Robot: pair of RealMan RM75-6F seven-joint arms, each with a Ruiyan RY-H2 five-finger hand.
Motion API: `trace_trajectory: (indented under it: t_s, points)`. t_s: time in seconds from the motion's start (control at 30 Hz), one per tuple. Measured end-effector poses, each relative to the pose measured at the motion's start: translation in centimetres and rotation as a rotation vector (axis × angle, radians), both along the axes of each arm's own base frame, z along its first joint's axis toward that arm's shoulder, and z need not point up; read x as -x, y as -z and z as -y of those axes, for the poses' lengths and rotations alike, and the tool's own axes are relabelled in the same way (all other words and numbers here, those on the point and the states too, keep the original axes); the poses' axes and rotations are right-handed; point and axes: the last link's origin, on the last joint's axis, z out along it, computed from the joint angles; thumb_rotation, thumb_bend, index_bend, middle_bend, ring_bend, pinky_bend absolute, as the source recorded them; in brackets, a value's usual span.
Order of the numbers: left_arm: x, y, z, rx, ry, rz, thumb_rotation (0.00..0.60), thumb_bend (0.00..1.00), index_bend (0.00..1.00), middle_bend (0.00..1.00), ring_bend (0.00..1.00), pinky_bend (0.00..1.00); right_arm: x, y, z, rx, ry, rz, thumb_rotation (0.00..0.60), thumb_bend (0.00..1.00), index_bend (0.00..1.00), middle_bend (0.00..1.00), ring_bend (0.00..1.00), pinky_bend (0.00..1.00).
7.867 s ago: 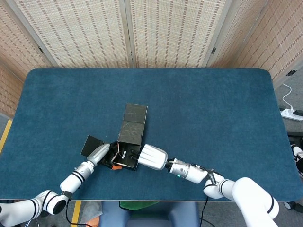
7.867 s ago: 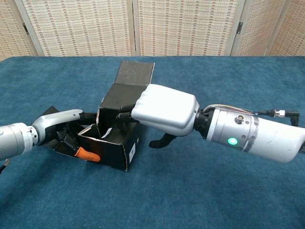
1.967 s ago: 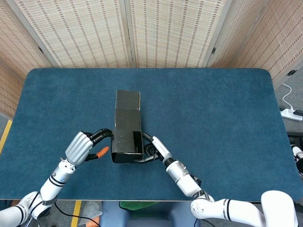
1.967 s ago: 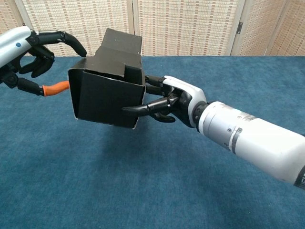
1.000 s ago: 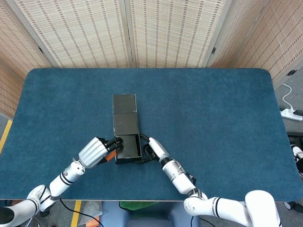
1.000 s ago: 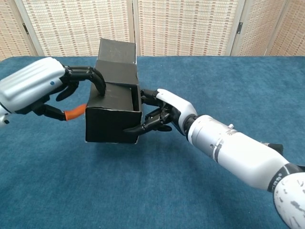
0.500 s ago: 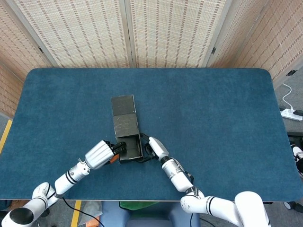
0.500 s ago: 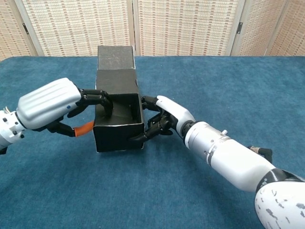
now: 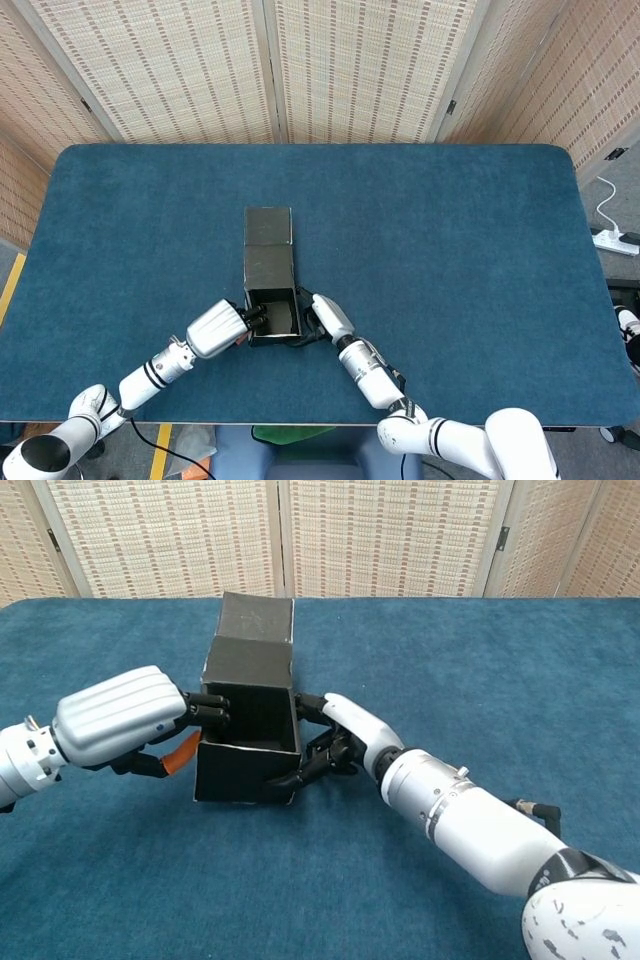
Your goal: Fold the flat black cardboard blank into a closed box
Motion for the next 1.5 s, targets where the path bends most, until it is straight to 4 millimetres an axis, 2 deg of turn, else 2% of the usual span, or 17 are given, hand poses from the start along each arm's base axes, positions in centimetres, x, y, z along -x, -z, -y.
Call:
trace_trajectory:
  t_s: [0.1, 0.23, 0.33, 0.43, 0.6, 0.7, 0.83, 0.93, 1.03, 1.17, 1.23, 1.4, 1.5]
  points:
    - [-0.1, -0.3, 0.0, -0.013, 0.012, 0.013, 0.600, 0.33, 0.66, 0.65, 0.82, 0.92, 0.0, -0.1, 0.0, -0.001, 0.001, 0.002, 0.600, 0.13, 0.55, 0.58, 0.80, 1.00]
    - [-0.1, -0.4, 0.1, -0.012, 0.018, 0.023, 0.600, 0.33, 0.69, 0.69, 0.82, 0.92, -0.1, -0.2, -0.1, -0.002, 0.004, 0.009, 0.600, 0.13, 0.55, 0.58, 0.80, 1.00]
    - [0.0, -0.4, 0.1, -0.012, 0.018, 0.022, 0.600, 0.33, 0.66, 0.67, 0.82, 0.92, -0.2, -0.4, -0.1, 0.001, 0.006, 0.014, 0.600, 0.13, 0.55, 0.58, 0.80, 1.00]
    - [0.1, -0.4, 0.2, -0.013, 0.011, 0.026, 0.600, 0.33, 0.56, 0.57, 0.82, 0.92, -0.3, -0.5, 0.0, 0.007, 0.007, 0.016, 0.600, 0.13, 0.55, 0.58, 0.80, 1.00]
    - [0.2, -0.8, 0.4, -0.012, -0.009, 0.046, 0.600, 0.32, 0.30, 0.36, 0.80, 0.92, -0.4, -0.8, 0.2, 0.018, 0.013, 0.019, 0.600, 0.13, 0.55, 0.57, 0.80, 1.00]
    - [0.3, -1.2, 0.6, -0.010, -0.025, 0.061, 0.600, 0.31, 0.20, 0.29, 0.79, 0.93, -0.5, -1.0, 0.3, 0.025, 0.017, 0.021, 0.600, 0.13, 0.55, 0.56, 0.80, 1.00]
    - [0.6, -2.0, 0.9, -0.015, -0.044, 0.075, 0.600, 0.29, 0.14, 0.23, 0.77, 0.93, -0.5, -1.0, 0.5, 0.032, 0.029, 0.016, 0.600, 0.13, 0.53, 0.52, 0.80, 1.00]
    - [0.7, -2.8, 1.1, -0.026, -0.052, 0.083, 0.600, 0.29, 0.10, 0.21, 0.76, 0.93, -0.4, -0.8, 0.7, 0.038, 0.039, 0.003, 0.600, 0.13, 0.49, 0.48, 0.80, 1.00]
    - [0.8, -3.8, 1.3, -0.047, -0.046, 0.103, 0.600, 0.29, 0.09, 0.21, 0.76, 0.94, -0.4, -0.6, 0.9, 0.042, 0.044, -0.013, 0.600, 0.12, 0.39, 0.41, 0.79, 1.00]
    - [1.0, -4.9, 1.5, -0.061, -0.045, 0.128, 0.600, 0.29, 0.09, 0.21, 0.76, 0.94, -0.4, -0.2, 1.1, 0.044, 0.033, -0.046, 0.600, 0.05, 0.09, 0.20, 0.70, 1.00]
    - [1.0, -5.2, 1.6, -0.052, -0.058, 0.145, 0.600, 0.29, 0.09, 0.21, 0.76, 0.94, -0.5, 0.1, 1.0, 0.033, 0.029, -0.053, 0.600, 0.01, 0.00, 0.10, 0.66, 1.00]
    - [1.2, -5.8, 1.8, -0.019, -0.102, 0.183, 0.600, 0.29, 0.08, 0.20, 0.76, 0.94, -0.3, 0.4, 0.6, 0.018, 0.013, -0.070, 0.600, 0.00, 0.00, 0.01, 0.60, 1.00]
    - [1.3, -5.8, 1.8, 0.020, -0.147, 0.221, 0.600, 0.29, 0.07, 0.20, 0.76, 0.95, 0.0, 0.5, 0.1, 0.000, 0.006, -0.072, 0.600, 0.00, 0.00, 0.00, 0.57, 1.00]
